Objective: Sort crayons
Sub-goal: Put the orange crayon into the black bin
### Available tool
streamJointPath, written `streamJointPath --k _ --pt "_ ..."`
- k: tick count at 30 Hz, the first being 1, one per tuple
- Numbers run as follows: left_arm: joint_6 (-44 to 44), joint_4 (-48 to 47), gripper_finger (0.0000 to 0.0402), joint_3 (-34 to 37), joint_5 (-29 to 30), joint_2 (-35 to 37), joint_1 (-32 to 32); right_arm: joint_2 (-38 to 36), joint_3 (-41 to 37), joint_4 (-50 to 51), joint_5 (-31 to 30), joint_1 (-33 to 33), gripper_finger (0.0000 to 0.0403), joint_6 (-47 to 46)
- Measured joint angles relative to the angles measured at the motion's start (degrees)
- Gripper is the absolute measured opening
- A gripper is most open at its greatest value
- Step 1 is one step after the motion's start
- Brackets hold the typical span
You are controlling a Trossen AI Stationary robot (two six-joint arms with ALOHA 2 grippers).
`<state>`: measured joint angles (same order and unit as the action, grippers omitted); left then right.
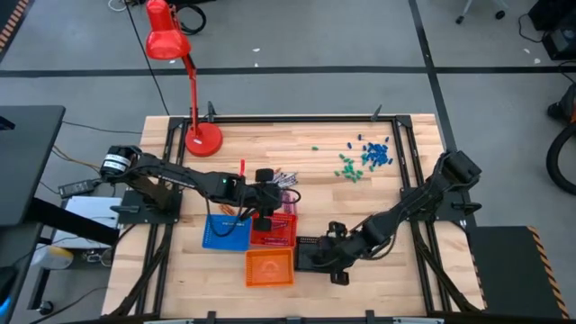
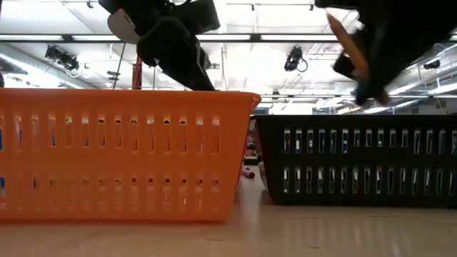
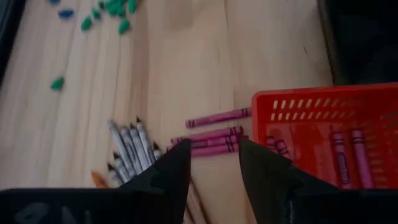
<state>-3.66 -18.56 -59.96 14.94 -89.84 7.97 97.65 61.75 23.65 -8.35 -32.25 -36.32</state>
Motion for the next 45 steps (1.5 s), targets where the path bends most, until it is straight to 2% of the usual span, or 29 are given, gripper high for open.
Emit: streamJointPath --k 6,15,22,29,31,37,45 --pt "4.5 -4.0 0.0146 0.0 0.3 0.0 -0.1 4.0 2.2 3.1 7.1 0.4 0.0068 1.3" --pt "5.7 -4.7 0.0146 0.7 0.5 -1.1 -3.7 2.7 2.3 6.5 7.4 2.4 0.0135 0.4" --pt "3.1 -2.6 0.0146 5.7 0.2 -1.4 -11.0 -2.7 2.3 8.0 -3.9 1.3 0.0137 3.7" --pt "5.7 8.1 0.0146 9.4 -5.6 -1.4 -19.6 -5.1 2.3 9.7 -19.1 0.3 0.0137 8.7" --pt "7.2 10.5 0.0146 9.7 -5.7 -2.1 -21.2 -5.1 2.3 10.6 -22.2 0.3 0.0137 9.0" --pt "8.9 12.2 0.0146 9.7 -5.8 -5.5 -23.3 -5.1 2.1 10.1 -27.4 0.3 0.0137 9.5" --pt "9.9 13.5 0.0146 9.7 -5.7 -10.8 -23.6 -5.1 2.1 9.2 -31.1 -0.1 0.0137 9.4"
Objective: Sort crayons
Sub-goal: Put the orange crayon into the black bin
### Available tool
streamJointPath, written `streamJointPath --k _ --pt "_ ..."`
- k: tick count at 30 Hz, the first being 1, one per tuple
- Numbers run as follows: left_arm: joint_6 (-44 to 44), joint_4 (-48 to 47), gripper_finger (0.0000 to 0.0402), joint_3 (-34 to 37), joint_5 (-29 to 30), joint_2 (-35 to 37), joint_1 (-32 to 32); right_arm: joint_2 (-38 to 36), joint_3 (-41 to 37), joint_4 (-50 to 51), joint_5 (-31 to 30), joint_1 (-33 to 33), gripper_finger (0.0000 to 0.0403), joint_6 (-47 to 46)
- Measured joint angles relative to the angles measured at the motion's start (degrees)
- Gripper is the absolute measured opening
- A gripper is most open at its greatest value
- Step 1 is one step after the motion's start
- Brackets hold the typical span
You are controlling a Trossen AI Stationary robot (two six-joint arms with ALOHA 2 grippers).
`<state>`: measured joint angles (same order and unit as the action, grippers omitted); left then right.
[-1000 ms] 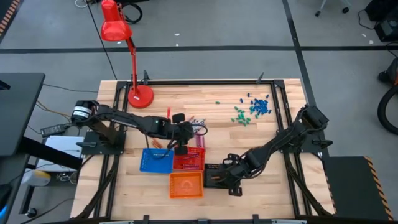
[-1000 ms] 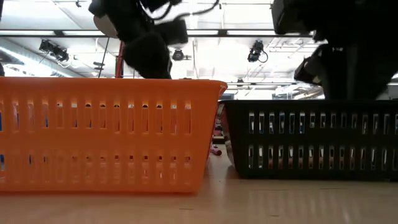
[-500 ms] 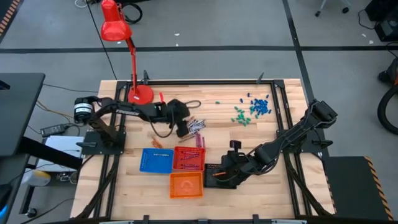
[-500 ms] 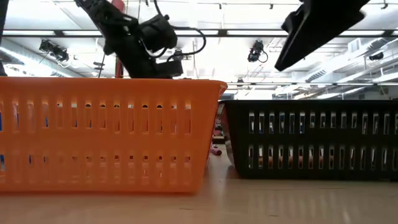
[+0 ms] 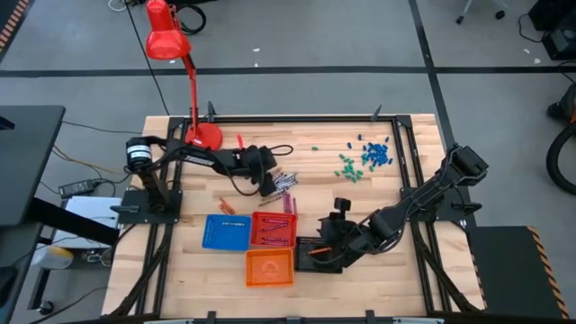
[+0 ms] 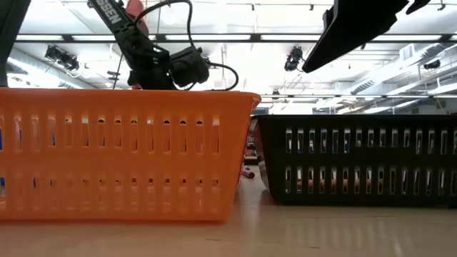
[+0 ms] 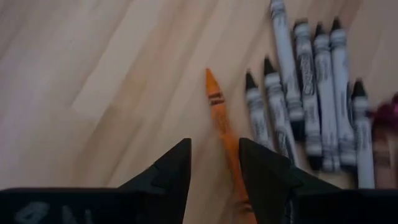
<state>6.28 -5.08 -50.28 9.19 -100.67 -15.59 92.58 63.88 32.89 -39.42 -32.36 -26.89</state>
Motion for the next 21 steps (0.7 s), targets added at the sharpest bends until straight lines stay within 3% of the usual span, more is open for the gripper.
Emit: streamJointPath --k 13,21 --pt "-1.3 -2.4 0.0139 -0.1 0.0 -0.6 0.0 0.0 0.0 -1.5 0.0 -0.7 0.0135 -0.1" --pt "-2.3 -4.4 0.0058 -0.2 -0.4 -0.4 0.1 0.0 0.0 -1.8 0.0 -0.9 0.0135 -0.1"
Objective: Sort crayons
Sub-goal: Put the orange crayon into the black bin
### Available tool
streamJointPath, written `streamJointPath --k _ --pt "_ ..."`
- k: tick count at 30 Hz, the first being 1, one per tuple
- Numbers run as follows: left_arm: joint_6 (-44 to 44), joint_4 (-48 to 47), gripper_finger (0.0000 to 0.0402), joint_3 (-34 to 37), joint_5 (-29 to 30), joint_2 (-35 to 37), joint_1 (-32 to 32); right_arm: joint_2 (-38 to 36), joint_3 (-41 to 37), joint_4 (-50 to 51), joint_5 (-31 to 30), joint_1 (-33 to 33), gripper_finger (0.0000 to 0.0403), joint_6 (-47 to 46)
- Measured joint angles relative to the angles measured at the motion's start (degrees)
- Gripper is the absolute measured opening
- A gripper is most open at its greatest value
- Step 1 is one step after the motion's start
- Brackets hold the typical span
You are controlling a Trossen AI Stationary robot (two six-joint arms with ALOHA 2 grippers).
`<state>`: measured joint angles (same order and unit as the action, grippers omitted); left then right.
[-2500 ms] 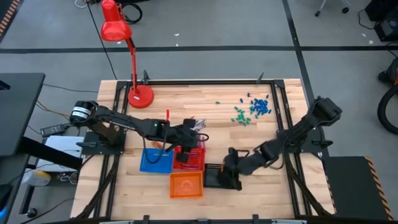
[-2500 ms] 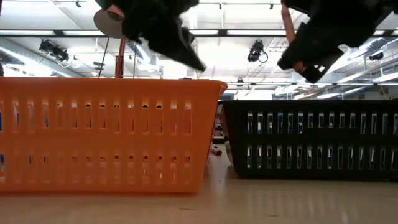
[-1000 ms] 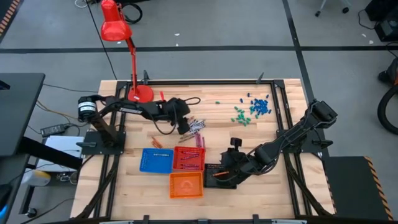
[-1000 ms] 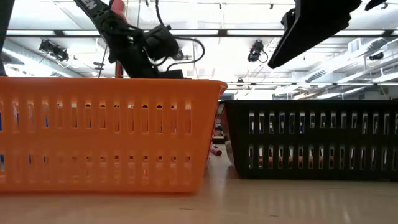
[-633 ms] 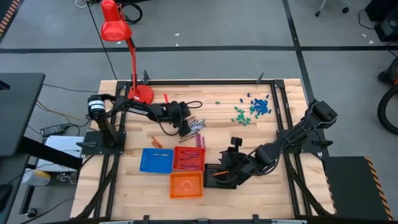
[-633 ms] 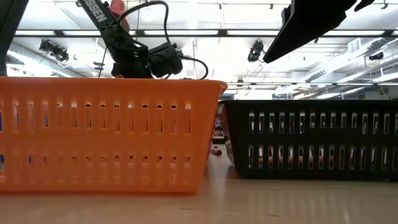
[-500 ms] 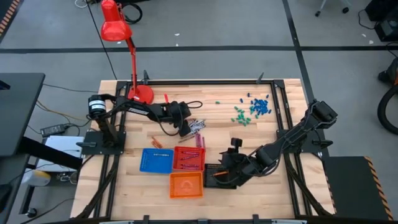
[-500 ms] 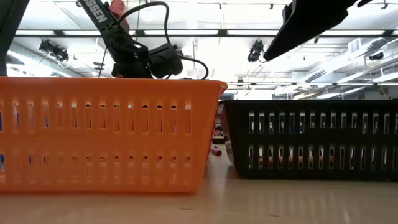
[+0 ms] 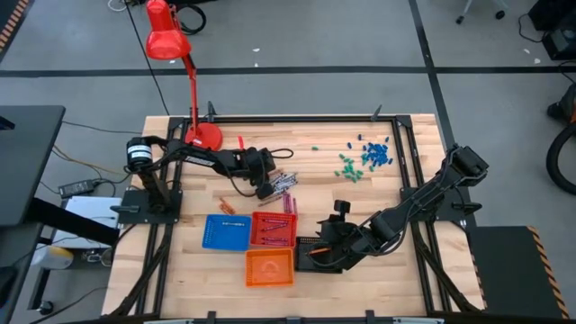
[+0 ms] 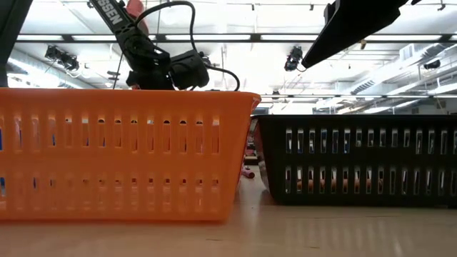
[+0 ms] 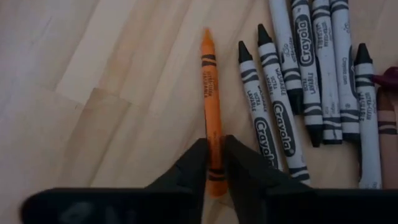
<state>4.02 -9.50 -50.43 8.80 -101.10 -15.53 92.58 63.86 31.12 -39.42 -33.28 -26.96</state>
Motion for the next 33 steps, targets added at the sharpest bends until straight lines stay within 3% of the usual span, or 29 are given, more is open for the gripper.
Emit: streamJointPath --k 5,18,21,27,33 --pt "-0.8 -0.1 0.0016 0.0 0.3 0.1 0.0 0.0 0.0 0.0 0.0 0.0 0.0135 0.0" --pt "-0.7 0.2 0.0034 0.4 0.5 3.1 1.6 0.0 0.0 -0.2 -0.4 0.1 0.0135 -3.5" --pt "-0.7 0.9 0.0033 0.4 0.5 4.2 2.7 0.0 0.0 -0.5 -3.0 -0.1 0.0135 -3.5" --pt "-0.3 4.1 0.0035 0.3 0.5 7.4 6.2 0.0 0.0 -3.1 -13.8 -0.8 0.0135 -3.2" --pt "-0.6 11.9 0.0035 0.3 1.2 11.0 11.2 0.0 0.0 -3.7 -14.4 -0.5 0.014 -1.5"
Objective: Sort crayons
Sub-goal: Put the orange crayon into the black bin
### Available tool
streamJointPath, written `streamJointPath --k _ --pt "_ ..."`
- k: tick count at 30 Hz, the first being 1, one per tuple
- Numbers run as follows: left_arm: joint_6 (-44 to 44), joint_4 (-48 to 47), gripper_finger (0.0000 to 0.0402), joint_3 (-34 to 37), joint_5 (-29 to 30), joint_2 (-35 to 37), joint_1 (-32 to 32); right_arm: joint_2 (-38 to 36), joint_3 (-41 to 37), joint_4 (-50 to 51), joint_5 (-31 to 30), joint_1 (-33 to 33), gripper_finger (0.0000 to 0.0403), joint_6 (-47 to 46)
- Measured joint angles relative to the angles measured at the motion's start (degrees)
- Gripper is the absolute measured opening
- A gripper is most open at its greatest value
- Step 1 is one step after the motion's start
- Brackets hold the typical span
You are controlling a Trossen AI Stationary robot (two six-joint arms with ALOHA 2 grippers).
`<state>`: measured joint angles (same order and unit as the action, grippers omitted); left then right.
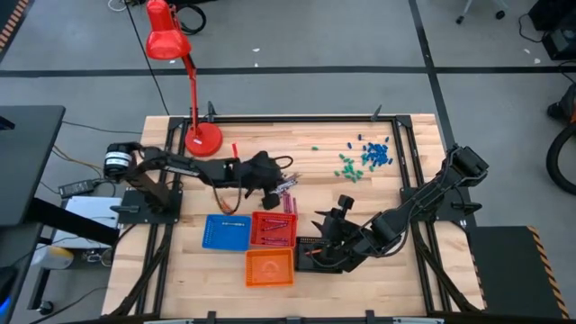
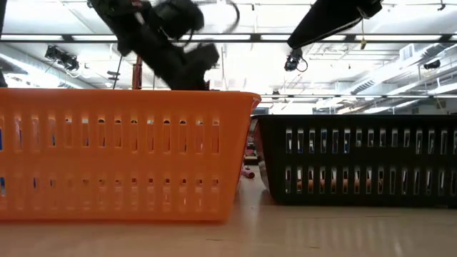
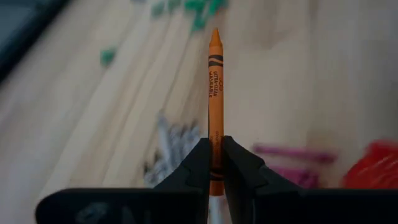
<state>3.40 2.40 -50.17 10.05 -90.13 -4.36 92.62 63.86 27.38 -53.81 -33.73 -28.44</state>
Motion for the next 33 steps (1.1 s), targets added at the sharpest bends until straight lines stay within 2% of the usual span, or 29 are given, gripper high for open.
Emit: streamJointPath --k 10,18,24,33 --pt "-6.0 15.6 0.0036 -0.1 0.7 1.7 8.2 -3.0 0.0 1.8 -1.4 0.1 0.0173 -0.1" --pt "-9.2 25.2 0.0036 0.0 0.7 1.7 13.0 -7.7 0.0 1.5 -6.4 -0.1 0.0177 1.2" --pt "-10.6 30.4 0.0036 0.0 0.7 1.7 15.0 -7.9 0.0 -6.8 -4.9 -0.1 0.0177 9.1" --pt "-11.0 31.5 0.0036 0.0 0.5 1.7 16.0 -7.9 0.0 -19.0 -3.2 0.0 0.0177 21.7"
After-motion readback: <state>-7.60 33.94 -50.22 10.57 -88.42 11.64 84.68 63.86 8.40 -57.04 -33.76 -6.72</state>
